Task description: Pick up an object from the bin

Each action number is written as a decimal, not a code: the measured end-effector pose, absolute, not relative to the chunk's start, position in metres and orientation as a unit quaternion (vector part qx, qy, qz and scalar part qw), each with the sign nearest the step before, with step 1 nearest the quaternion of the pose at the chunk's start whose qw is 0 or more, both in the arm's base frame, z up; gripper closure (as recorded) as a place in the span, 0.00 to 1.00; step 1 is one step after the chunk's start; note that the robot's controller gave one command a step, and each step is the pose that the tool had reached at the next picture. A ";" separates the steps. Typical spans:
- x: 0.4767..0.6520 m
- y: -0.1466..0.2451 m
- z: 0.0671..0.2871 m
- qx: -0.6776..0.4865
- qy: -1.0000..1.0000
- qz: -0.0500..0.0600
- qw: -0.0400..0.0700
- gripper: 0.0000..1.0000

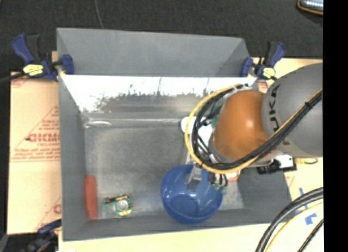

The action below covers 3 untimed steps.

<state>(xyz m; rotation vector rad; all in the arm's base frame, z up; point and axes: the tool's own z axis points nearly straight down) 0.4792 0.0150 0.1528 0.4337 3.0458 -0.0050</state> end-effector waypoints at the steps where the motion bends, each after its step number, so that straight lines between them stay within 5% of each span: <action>1: 0.479 0.015 0.153 0.141 0.990 -0.002 0.033 1.00; 2: 0.491 0.048 0.095 0.246 0.969 0.003 0.035 1.00; 3: 0.492 0.072 0.102 0.248 0.968 0.002 0.036 1.00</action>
Offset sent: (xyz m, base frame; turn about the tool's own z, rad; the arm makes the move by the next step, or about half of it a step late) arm 0.0107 0.0360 -0.0618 0.2312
